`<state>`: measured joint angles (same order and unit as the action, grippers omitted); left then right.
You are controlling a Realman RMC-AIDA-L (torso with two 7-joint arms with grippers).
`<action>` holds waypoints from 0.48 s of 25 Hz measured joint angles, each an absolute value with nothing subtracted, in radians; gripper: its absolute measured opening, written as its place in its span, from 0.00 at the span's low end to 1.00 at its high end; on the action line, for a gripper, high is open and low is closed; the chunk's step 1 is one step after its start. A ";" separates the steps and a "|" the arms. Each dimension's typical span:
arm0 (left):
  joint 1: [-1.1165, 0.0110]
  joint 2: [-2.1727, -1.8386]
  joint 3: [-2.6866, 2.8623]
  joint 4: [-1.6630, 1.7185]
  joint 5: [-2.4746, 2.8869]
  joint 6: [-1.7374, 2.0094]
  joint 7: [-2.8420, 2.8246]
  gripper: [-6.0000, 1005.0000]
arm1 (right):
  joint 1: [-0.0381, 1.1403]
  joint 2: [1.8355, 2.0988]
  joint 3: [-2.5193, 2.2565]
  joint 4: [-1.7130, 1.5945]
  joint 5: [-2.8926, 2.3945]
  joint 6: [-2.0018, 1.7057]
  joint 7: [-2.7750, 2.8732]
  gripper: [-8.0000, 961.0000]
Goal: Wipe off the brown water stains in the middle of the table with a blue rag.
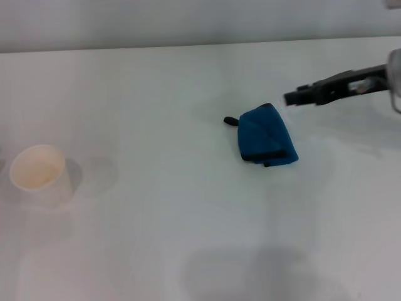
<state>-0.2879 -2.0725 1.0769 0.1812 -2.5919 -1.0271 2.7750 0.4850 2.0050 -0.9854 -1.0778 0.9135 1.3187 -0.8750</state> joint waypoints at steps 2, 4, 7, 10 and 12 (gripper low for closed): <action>-0.287 -2.072 1.077 0.183 -2.592 -1.027 2.775 0.87 | 0.454 2.007 -0.936 -1.119 0.919 1.329 -0.892 0.42; -0.287 -2.072 1.077 0.184 -2.592 -1.027 2.775 0.87 | 0.417 2.009 -0.886 -1.148 0.959 1.324 -0.936 0.42; -0.289 -2.071 1.074 0.185 -2.593 -1.027 2.775 0.87 | 0.369 2.006 -0.813 -1.136 1.076 1.307 -1.046 0.42; -0.292 -2.070 1.074 0.186 -2.594 -1.026 2.775 0.87 | 0.334 2.008 -0.721 -1.083 1.180 1.301 -1.182 0.42; -0.295 -2.070 1.072 0.187 -2.594 -1.026 2.775 0.87 | 0.319 2.008 -0.671 -1.036 1.244 1.301 -1.266 0.42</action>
